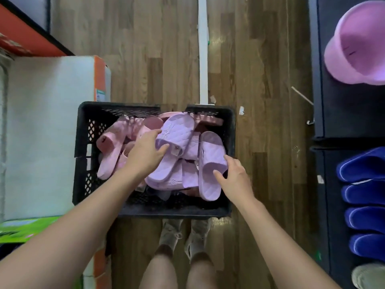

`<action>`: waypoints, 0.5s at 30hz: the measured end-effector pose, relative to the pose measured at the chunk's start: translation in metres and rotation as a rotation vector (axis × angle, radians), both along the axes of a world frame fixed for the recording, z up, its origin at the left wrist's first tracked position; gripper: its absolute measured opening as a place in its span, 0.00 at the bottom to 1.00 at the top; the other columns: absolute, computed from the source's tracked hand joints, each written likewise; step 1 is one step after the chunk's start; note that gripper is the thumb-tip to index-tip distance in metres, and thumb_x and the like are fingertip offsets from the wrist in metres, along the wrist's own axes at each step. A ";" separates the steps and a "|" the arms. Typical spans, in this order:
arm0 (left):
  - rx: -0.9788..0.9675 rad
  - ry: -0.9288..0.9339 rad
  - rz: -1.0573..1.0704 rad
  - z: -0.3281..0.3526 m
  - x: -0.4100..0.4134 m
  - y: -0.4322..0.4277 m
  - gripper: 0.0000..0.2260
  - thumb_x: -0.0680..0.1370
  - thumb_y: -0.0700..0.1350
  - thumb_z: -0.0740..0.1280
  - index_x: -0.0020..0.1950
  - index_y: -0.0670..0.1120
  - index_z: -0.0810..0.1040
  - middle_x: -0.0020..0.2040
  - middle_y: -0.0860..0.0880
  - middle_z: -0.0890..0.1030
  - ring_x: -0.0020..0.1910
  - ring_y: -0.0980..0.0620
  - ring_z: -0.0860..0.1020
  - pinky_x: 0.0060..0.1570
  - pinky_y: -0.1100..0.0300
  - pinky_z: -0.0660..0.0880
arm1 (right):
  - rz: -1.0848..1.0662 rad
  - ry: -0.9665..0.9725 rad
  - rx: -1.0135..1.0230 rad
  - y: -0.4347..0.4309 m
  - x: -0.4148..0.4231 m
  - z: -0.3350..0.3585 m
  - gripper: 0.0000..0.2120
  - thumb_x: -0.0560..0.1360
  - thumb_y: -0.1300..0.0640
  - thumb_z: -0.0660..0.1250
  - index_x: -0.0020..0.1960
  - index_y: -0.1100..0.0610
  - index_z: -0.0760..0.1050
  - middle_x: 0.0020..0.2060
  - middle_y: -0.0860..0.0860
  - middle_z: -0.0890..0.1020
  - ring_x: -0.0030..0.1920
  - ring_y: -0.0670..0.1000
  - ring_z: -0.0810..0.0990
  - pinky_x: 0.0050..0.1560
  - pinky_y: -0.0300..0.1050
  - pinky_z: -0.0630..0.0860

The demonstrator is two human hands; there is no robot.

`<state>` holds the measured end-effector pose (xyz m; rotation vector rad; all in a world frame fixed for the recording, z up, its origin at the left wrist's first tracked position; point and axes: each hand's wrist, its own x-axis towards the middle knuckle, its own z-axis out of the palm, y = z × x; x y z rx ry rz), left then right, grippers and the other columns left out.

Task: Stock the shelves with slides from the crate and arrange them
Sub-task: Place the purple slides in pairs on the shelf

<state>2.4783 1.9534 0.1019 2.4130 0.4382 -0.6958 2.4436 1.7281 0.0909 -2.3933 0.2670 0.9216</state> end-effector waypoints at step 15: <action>-0.089 0.252 0.224 -0.111 0.041 0.000 0.42 0.56 0.63 0.75 0.61 0.42 0.66 0.54 0.47 0.76 0.54 0.46 0.75 0.51 0.52 0.73 | -0.005 0.108 -0.137 0.032 0.028 -0.125 0.46 0.70 0.42 0.69 0.76 0.58 0.47 0.74 0.60 0.50 0.73 0.61 0.52 0.70 0.54 0.56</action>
